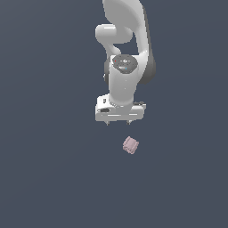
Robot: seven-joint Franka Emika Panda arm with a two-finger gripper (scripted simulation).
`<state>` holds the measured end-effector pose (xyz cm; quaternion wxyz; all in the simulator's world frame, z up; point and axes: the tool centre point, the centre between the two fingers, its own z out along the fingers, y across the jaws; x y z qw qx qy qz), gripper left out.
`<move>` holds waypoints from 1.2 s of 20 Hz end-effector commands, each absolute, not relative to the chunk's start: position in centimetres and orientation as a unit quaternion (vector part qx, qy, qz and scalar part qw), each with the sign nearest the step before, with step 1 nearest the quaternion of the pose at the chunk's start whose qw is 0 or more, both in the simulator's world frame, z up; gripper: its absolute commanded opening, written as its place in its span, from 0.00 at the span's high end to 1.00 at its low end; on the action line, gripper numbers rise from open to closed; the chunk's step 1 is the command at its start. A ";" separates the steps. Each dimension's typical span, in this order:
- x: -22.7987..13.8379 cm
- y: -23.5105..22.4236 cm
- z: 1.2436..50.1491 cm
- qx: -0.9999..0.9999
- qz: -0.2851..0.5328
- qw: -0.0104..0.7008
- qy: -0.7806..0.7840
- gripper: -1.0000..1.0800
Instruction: Pick up the object and move it to a goal position.
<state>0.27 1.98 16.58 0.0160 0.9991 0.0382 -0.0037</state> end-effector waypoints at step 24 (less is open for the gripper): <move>1.3 5.1 15.3 0.995 0.001 0.006 0.101 0.04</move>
